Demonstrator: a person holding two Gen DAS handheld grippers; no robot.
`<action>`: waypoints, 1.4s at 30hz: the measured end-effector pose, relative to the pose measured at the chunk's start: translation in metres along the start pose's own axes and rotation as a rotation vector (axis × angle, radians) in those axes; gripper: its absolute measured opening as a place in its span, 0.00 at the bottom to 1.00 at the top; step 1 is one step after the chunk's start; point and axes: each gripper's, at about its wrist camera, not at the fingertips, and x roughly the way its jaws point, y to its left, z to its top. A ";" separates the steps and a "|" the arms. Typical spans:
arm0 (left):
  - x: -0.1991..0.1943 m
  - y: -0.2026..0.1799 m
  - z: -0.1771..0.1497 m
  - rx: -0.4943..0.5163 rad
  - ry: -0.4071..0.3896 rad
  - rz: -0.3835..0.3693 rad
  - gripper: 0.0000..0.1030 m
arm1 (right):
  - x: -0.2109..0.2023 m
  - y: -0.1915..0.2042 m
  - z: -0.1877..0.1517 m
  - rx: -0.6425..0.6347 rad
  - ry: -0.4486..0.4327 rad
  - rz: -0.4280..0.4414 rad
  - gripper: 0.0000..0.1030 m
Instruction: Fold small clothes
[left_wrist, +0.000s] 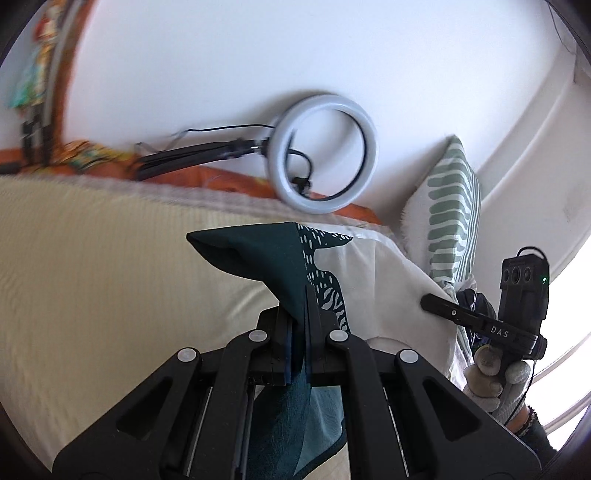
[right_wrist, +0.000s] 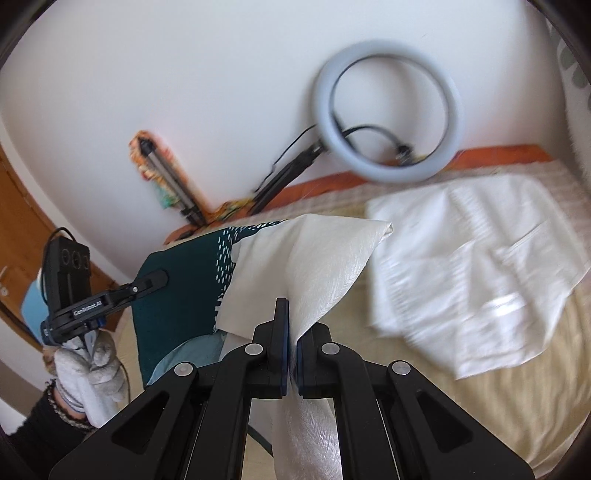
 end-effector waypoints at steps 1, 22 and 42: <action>0.008 -0.005 0.002 0.005 0.002 -0.006 0.02 | -0.003 -0.006 0.005 -0.003 -0.005 -0.011 0.02; 0.201 -0.107 0.052 0.133 0.046 -0.052 0.02 | -0.054 -0.166 0.087 -0.029 -0.104 -0.246 0.02; 0.188 -0.096 0.034 0.235 0.060 0.210 0.37 | -0.042 -0.188 0.077 -0.001 -0.051 -0.512 0.06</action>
